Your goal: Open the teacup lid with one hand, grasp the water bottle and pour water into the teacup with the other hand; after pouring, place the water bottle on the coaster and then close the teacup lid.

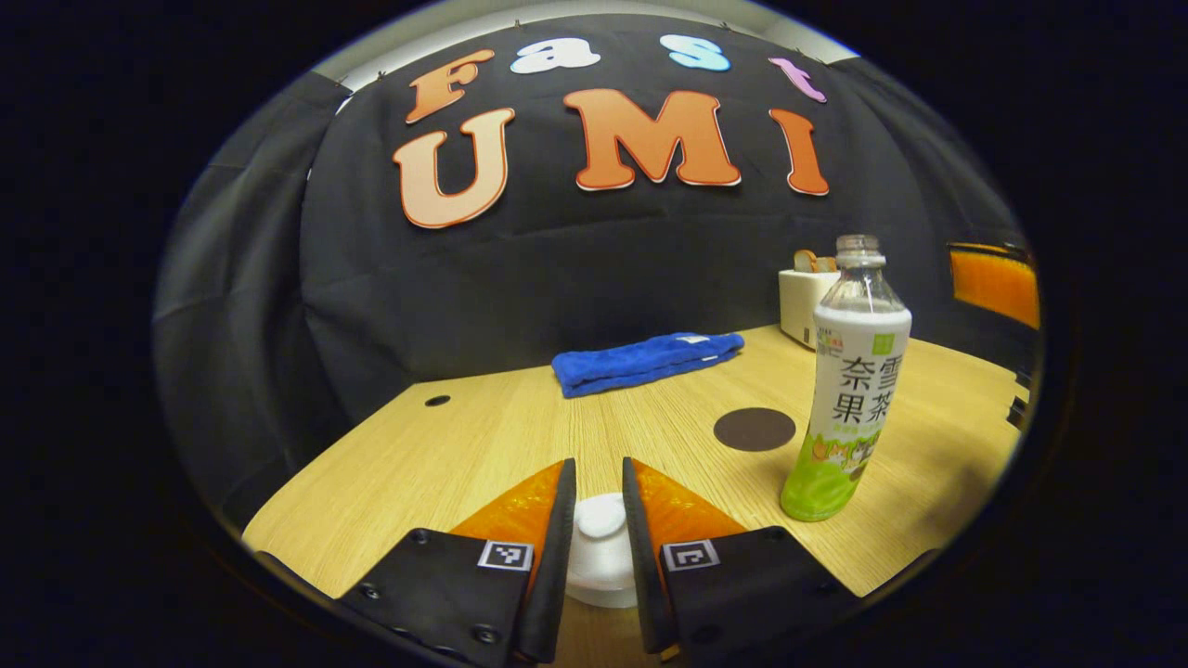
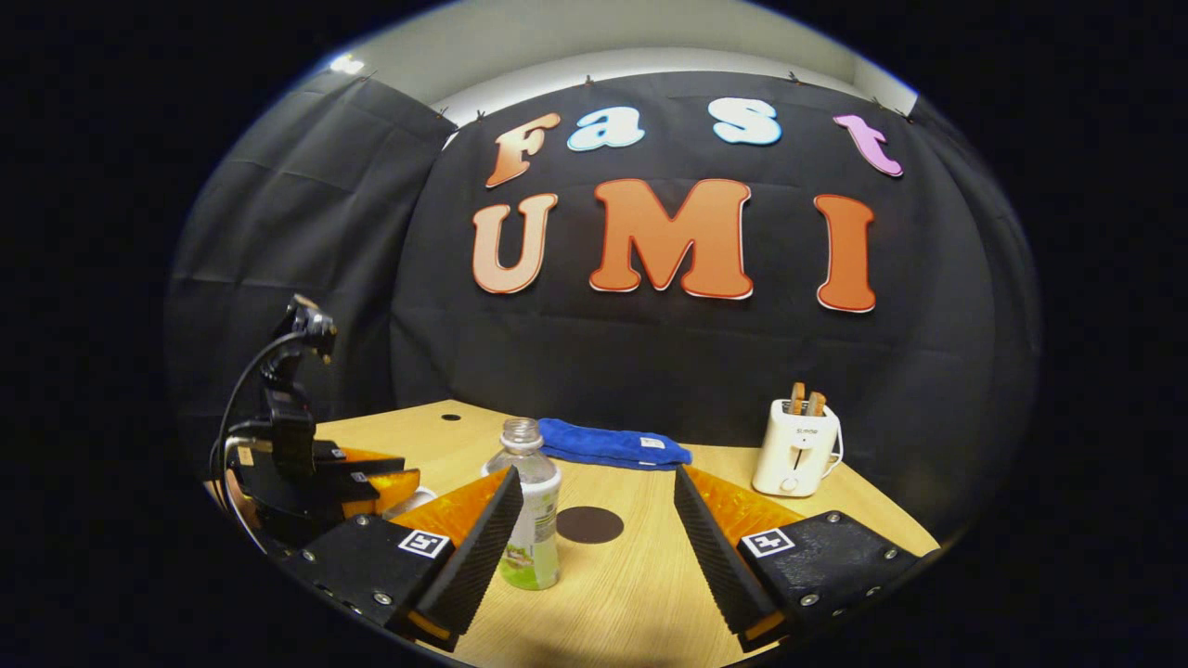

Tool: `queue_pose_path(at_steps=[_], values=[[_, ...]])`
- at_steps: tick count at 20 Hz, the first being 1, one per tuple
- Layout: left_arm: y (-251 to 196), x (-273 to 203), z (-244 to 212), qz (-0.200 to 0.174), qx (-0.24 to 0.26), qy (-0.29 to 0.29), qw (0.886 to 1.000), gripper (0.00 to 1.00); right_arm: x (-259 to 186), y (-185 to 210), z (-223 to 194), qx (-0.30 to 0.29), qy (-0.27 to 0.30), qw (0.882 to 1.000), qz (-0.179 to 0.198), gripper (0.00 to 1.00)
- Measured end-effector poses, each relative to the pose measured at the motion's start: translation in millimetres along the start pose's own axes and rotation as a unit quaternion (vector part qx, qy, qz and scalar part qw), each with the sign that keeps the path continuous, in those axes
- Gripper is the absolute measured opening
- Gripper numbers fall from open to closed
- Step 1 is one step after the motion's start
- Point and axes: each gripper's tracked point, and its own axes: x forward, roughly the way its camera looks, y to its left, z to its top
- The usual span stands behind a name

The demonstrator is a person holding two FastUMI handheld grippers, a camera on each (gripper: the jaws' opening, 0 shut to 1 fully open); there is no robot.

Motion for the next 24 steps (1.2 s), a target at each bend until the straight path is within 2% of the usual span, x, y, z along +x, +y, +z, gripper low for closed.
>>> queue_pose_path(at_steps=[1,4,6,7,9,10,11,12,16,20,21,22,24], values=[[10,-1,8,0.018,-0.007,-0.013,1.0,0.1,2,6,-2,-0.002,0.002,1.0,0.008,0.98],[-1,12,-17,-0.005,-0.002,0.03,1.0,0.1,7,25,-18,-0.001,0.018,0.999,0.038,0.98],[-11,12,-16,-0.022,-0.007,0.025,0.999,0.11,10,25,-19,-0.005,0.021,0.999,0.037,0.98],[-11,6,-15,-0.026,-0.011,0.021,0.999,0.19,11,24,-20,-0.007,0.023,0.999,0.034,0.98],[-15,4,-18,-0.039,-0.007,0.022,0.999,0.41,12,23,-22,-0.009,0.025,0.999,0.032,0.98],[-14,4,-21,-0.039,-0.007,0.026,0.999,0.42,13,21,-24,-0.01,0.026,0.999,0.031,0.98],[-14,3,-22,-0.039,-0.011,0.028,0.999,0.37,13,19,-25,-0.01,0.029,0.999,0.029,0.98],[-12,3,-23,-0.04,-0.017,0.03,0.999,0.46,13,18,-26,-0.01,0.029,0.999,0.027,0.98],[-14,0,-24,-0.046,-0.017,0.031,0.998,0.55,11,12,-25,-0.013,0.025,0.999,0.023,0.98],[-23,0,-38,-0.061,-0.006,0.063,0.996,0.6,11,8,-25,-0.015,0.021,0.999,0.02,0.98],[-22,1,-36,-0.06,-0.004,0.064,0.996,0.65,11,6,-26,-0.015,0.021,0.999,0.019,0.98],[-20,1,-35,-0.056,0.002,0.067,0.996,0.6,12,7,-26,-0.015,0.023,0.999,0.02,0.98],[-22,5,-36,-0.056,0.009,0.073,0.996,0.57,13,6,-29,-0.015,0.026,0.999,0.021,0.98]])
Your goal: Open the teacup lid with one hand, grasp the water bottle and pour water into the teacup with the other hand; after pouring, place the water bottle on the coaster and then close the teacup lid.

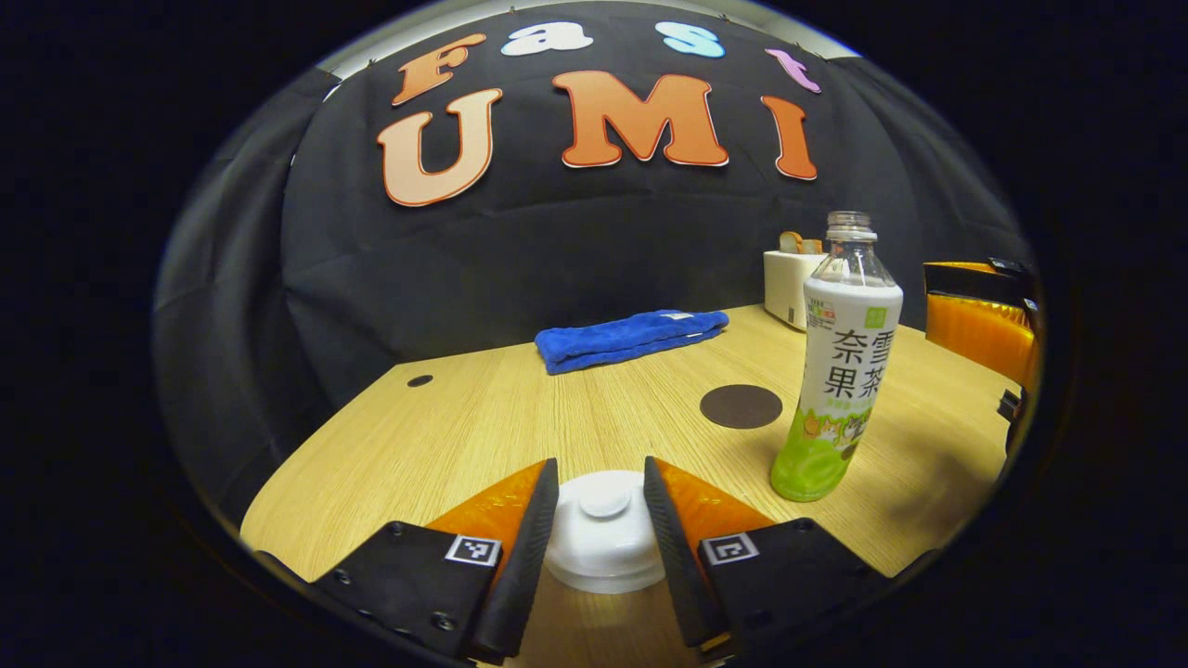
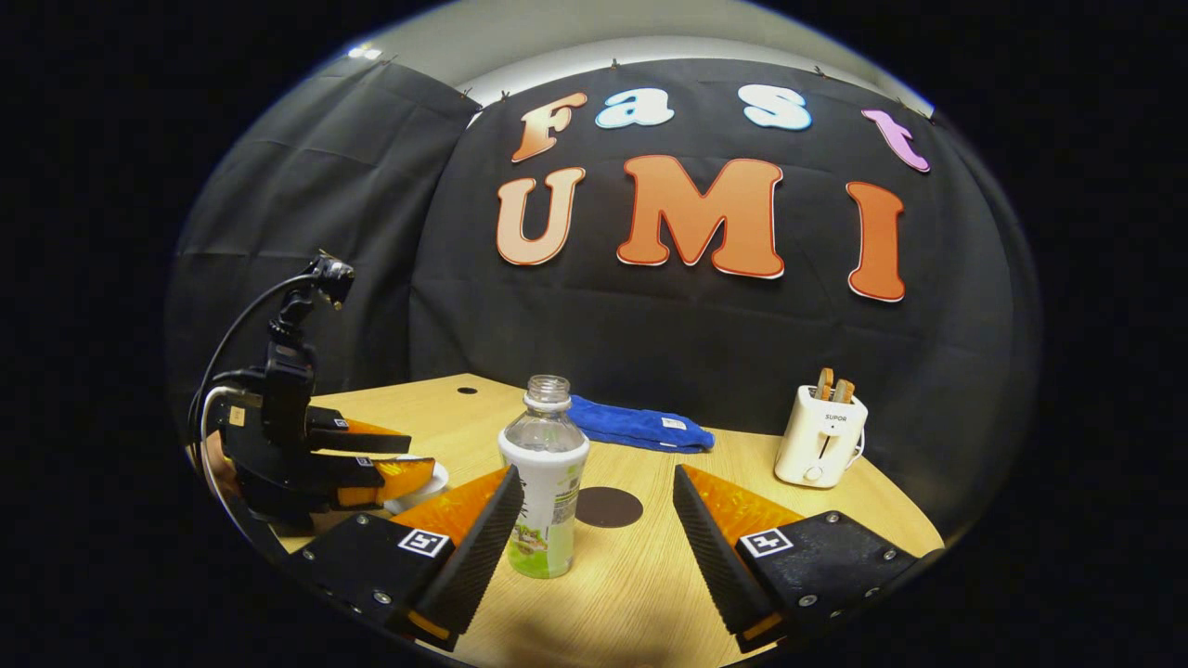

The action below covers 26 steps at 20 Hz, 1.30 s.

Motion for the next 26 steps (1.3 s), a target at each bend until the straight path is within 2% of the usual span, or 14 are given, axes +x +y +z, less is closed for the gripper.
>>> queue_pose_path(at_steps=[2,3,5,6,11,12,13,17,18,19,20,23,24,26], values=[[-2,2,1,0.003,-0.002,0.005,1.0,0.5,1,0,-1,-0.001,-0.001,1.0,-0.001,0.98],[-1,2,1,0.003,-0.003,0.007,1.0,0.42,1,-1,0,-0.001,0.0,1.0,-0.001,0.98],[3,1,2,0.009,-0.006,0.005,1.0,0.42,1,-1,-3,-0.003,0.002,1.0,0.0,0.98],[2,3,1,0.009,-0.003,0.006,1.0,0.31,2,0,-4,-0.005,0.004,1.0,0.001,0.98],[7,-1,8,0.015,-0.01,-0.013,1.0,0.31,7,12,-10,-0.008,0.016,1.0,0.018,0.98],[11,-3,15,0.02,-0.011,-0.025,0.999,0.27,8,16,-12,-0.01,0.02,0.999,0.024,0.98],[14,-5,22,0.024,-0.013,-0.036,0.999,0.3,10,21,-13,-0.013,0.023,0.999,0.03,0.98],[38,-18,44,0.051,-0.022,-0.071,0.996,0.3,24,39,-29,-0.017,0.047,0.998,0.045,0.98],[45,-21,47,0.058,-0.025,-0.076,0.995,0.27,27,42,-33,-0.018,0.052,0.997,0.047,0.98],[54,-24,48,0.067,-0.028,-0.08,0.994,0.31,30,45,-35,-0.021,0.057,0.997,0.048,0.98],[63,-27,48,0.076,-0.03,-0.082,0.993,0.27,35,46,-38,-0.024,0.06,0.997,0.048,0.96],[85,-34,45,0.097,-0.041,-0.083,0.991,0.34,46,49,-51,-0.022,0.082,0.996,0.042,0.92],[92,-36,42,0.102,-0.044,-0.081,0.991,0.3,48,50,-54,-0.022,0.088,0.995,0.038,0.9],[104,-39,35,0.116,-0.043,-0.077,0.989,0.3,52,52,-57,-0.025,0.097,0.995,0.031,0.84]])
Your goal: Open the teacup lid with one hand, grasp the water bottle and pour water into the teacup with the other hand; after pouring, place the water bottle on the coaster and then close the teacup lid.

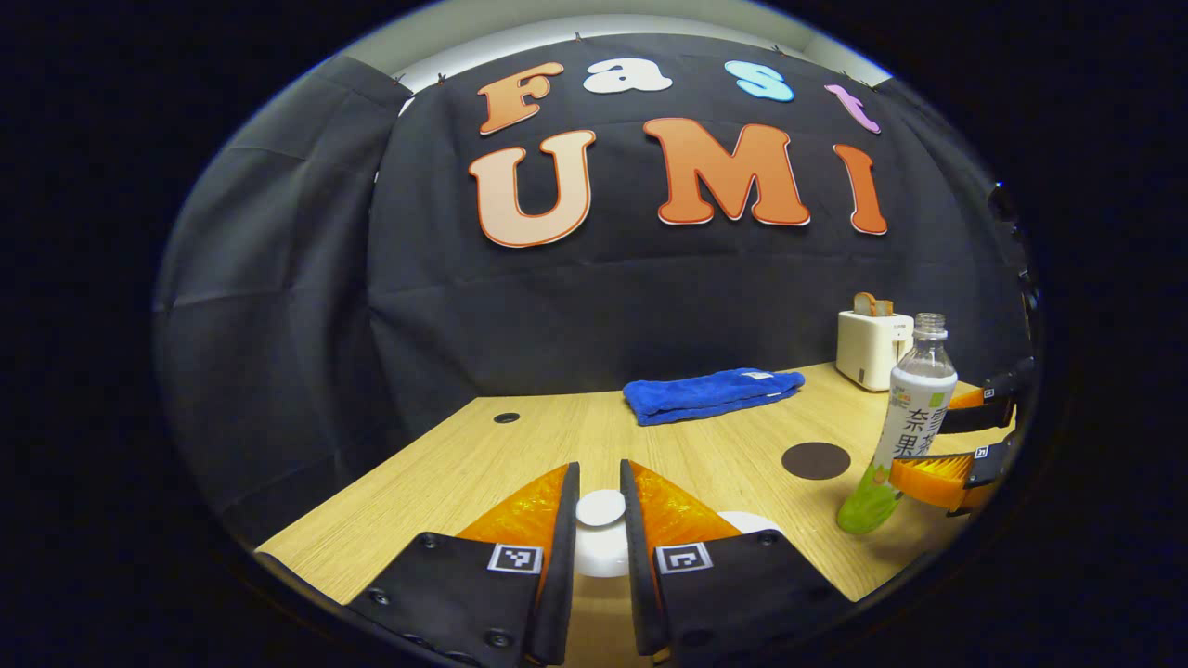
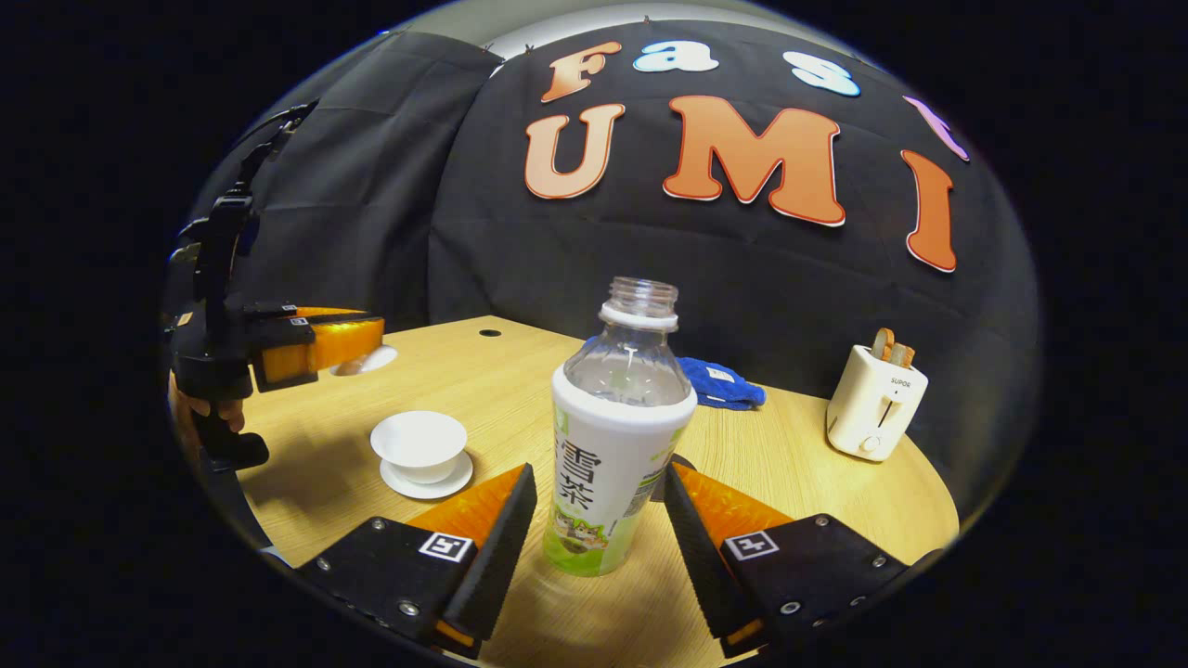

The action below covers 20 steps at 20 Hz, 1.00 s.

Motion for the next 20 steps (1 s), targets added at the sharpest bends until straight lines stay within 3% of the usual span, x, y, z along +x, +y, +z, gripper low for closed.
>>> queue_pose_path(at_steps=[3,5,6,7,8,10,12,13,14,17,18,20], values=[[17,-3,-3,0.015,-0.001,0.002,1.0,0.3,4,3,2,-0.005,0.006,1.0,-0.005,0.7],[26,-4,-6,0.02,-0.006,0.003,1.0,0.27,2,6,2,-0.009,0.013,1.0,-0.004,0.67],[31,-6,-10,0.022,-0.006,0.005,1.0,0.3,3,7,4,-0.017,0.014,1.0,-0.004,0.66],[36,-7,-12,0.026,-0.006,0.006,1.0,0.27,3,5,5,-0.029,0.015,0.999,-0.011,0.65],[40,-9,-14,0.03,-0.006,0.007,1.0,0.3,3,1,7,-0.045,0.018,0.999,-0.02,0.65],[48,-10,-16,0.033,-0.013,0.008,0.999,0.27,4,-6,9,-0.083,0.023,0.995,-0.041,0.63],[55,-11,-20,0.037,-0.016,0.009,0.999,0.3,5,-15,12,-0.124,0.032,0.99,-0.067,0.64],[58,-12,-22,0.04,-0.015,0.01,0.999,0.27,5,-18,14,-0.144,0.034,0.986,-0.08,0.63],[61,-12,-23,0.043,-0.014,0.012,0.999,0.31,6,-18,17,-0.165,0.034,0.982,-0.088,0.63],[68,-13,-27,0.046,-0.014,0.014,0.999,0.27,8,-18,24,-0.21,0.034,0.972,-0.099,0.67],[70,-14,-27,0.047,-0.014,0.013,0.999,0.31,9,-19,25,-0.224,0.036,0.968,-0.103,0.64],[75,-15,-29,0.05,-0.014,0.014,0.999,0.27,10,-20,28,-0.262,0.037,0.958,-0.114,0.63]])
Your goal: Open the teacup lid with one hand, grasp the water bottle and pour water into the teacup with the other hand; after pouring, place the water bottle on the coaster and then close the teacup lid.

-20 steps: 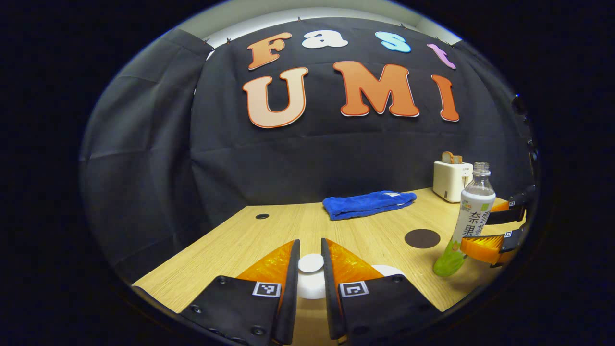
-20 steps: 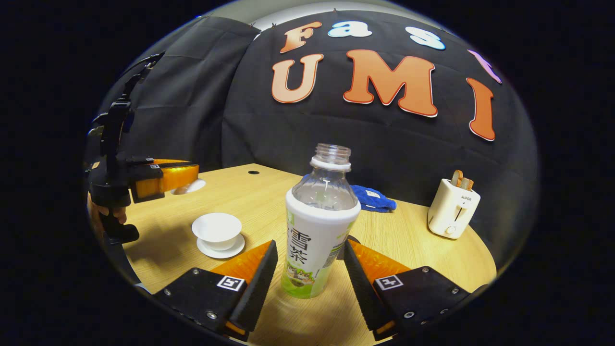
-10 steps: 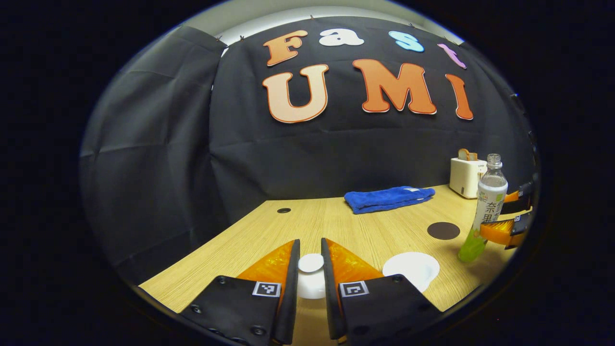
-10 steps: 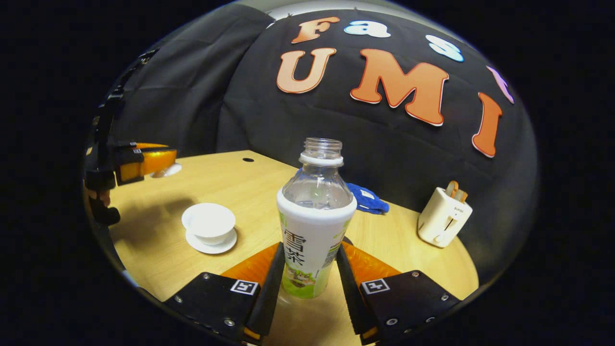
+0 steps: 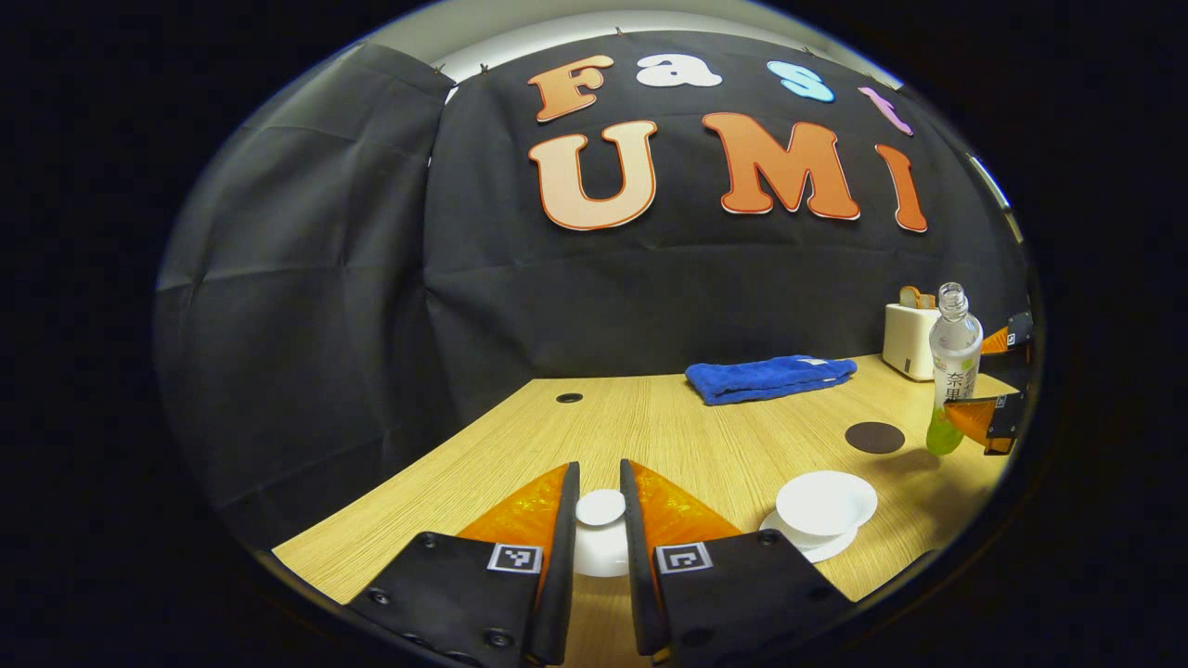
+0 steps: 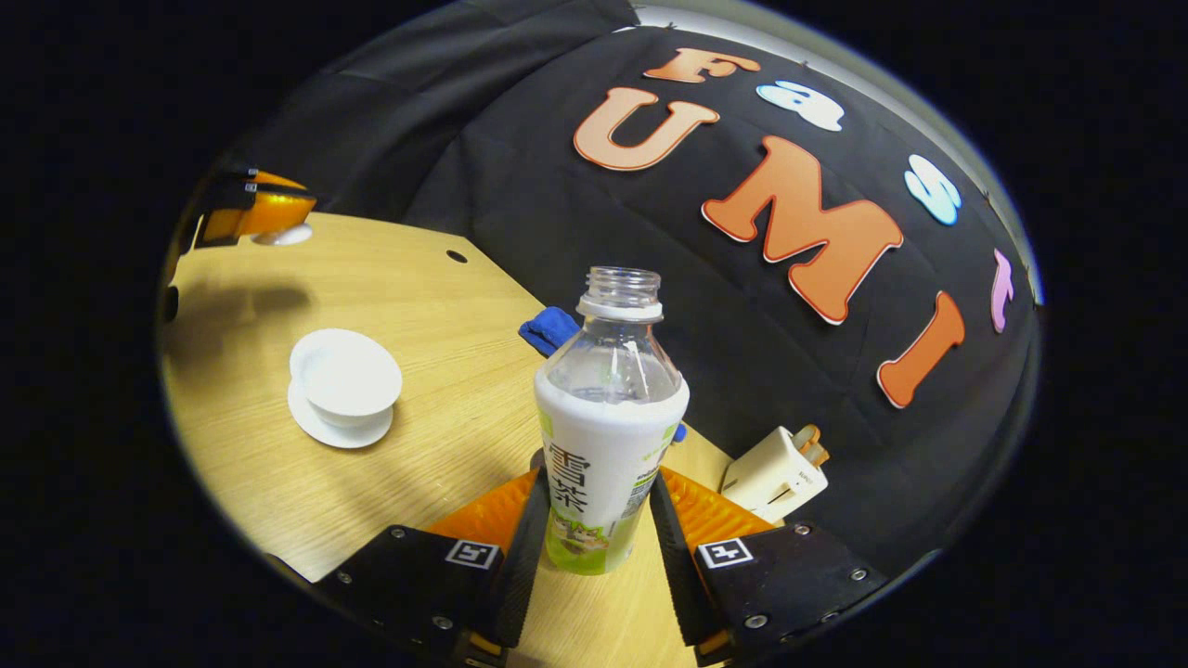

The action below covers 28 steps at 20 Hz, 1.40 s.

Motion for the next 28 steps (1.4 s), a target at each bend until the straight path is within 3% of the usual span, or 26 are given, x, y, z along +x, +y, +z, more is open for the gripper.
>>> queue_pose_path(at_steps=[2,3,5,8,12,15,17,18,21,23,24,25,26,28], values=[[5,0,-1,0.001,-0.001,0.002,1.0,0.31,1,-2,2,-0.055,-0.003,0.998,-0.017,0.64],[6,0,-4,0.003,-0.001,0.003,1.0,0.27,2,-5,4,-0.084,-0.008,0.996,-0.037,0.63],[9,-1,-8,0.004,-0.004,0.006,1.0,0.27,5,-10,9,-0.155,-0.015,0.985,-0.074,0.63],[11,-1,-11,0.002,-0.006,0.008,1.0,0.31,8,0,10,-0.235,-0.027,0.968,-0.087,0.63],[15,-1,-15,0.0,-0.005,0.009,1.0,0.27,15,16,14,-0.292,-0.037,0.953,-0.079,0.63],[18,-2,-16,-0.001,-0.005,0.01,1.0,0.31,17,14,24,-0.34,-0.048,0.934,-0.096,0.63],[20,-1,-19,-0.001,-0.006,0.01,1.0,0.27,20,17,25,-0.366,-0.054,0.923,-0.103,0.63],[19,-1,-20,-0.002,-0.007,0.011,1.0,0.31,20,18,25,-0.378,-0.057,0.918,-0.105,0.63],[22,-1,-21,-0.004,-0.012,0.013,1.0,0.3,21,20,33,-0.414,-0.072,0.901,-0.11,0.6],[25,0,-21,-0.003,-0.014,0.013,1.0,0.31,19,19,38,-0.437,-0.081,0.888,-0.117,0.63],[26,0,-21,-0.002,-0.013,0.012,1.0,0.27,21,20,38,-0.449,-0.083,0.882,-0.12,0.63],[27,-1,-22,-0.002,-0.013,0.012,1.0,0.31,20,20,38,-0.456,-0.084,0.877,-0.124,0.63],[28,-2,-22,-0.002,-0.013,0.013,1.0,0.27,20,19,39,-0.465,-0.086,0.872,-0.126,0.63],[31,0,-25,0.0,-0.008,0.016,1.0,0.3,22,21,40,-0.486,-0.091,0.86,-0.131,0.63]])
